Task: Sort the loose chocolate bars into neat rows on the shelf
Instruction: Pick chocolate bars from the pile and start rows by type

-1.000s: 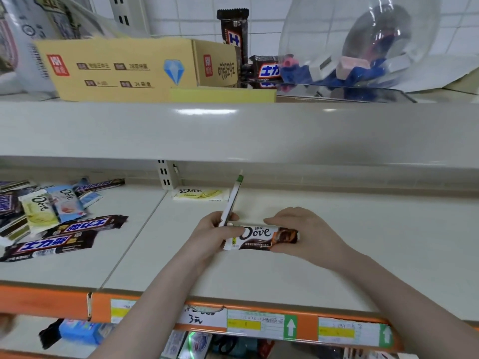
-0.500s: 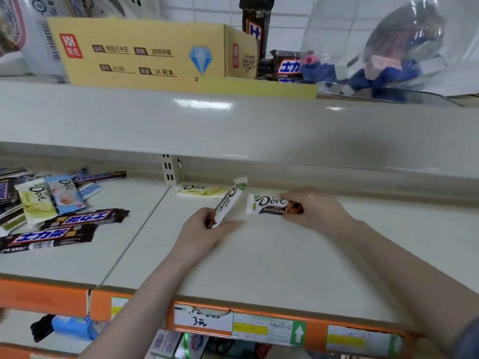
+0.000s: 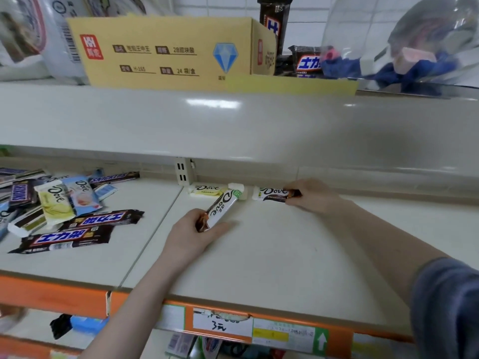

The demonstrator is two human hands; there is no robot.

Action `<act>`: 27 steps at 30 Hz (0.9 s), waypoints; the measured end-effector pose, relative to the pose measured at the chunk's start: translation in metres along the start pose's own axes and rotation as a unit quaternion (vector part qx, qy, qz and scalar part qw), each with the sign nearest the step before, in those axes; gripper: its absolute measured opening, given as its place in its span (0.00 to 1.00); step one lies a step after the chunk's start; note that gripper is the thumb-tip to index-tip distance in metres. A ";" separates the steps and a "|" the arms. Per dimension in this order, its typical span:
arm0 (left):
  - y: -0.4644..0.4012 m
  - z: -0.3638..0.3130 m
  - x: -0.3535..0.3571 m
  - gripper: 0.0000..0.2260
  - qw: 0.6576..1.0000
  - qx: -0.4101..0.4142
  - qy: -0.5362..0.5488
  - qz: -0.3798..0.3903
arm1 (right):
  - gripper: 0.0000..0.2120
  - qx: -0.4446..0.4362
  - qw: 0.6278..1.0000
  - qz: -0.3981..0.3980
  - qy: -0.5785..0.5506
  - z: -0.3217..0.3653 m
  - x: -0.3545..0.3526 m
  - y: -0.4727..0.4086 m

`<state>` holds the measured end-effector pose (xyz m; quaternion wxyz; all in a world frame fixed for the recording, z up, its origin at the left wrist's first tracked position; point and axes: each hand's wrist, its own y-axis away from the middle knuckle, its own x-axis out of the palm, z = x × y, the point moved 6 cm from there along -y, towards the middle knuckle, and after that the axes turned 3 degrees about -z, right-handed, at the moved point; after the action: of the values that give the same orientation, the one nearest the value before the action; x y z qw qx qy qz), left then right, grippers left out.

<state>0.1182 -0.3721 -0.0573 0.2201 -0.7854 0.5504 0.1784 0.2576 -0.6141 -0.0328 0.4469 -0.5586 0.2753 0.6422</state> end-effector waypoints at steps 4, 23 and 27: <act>-0.002 0.003 -0.001 0.25 1.000 -0.007 0.013 0.002 | 0.05 0.003 1.000 -0.001 -0.029 -0.005 0.007 -0.004; -0.001 -0.016 0.031 0.11 0.990 -0.017 0.126 0.060 | 0.10 0.003 0.978 -0.100 -0.185 0.007 -0.015 0.067; 0.006 -0.033 0.052 0.06 0.985 -0.004 0.144 0.096 | 0.09 0.049 0.927 -0.091 -0.361 0.017 -0.019 0.084</act>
<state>0.1313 -0.4330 -0.0575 0.1172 -0.7472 0.6486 0.0858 0.1748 -0.6424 -0.0232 0.5994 -0.2890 0.0751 0.7427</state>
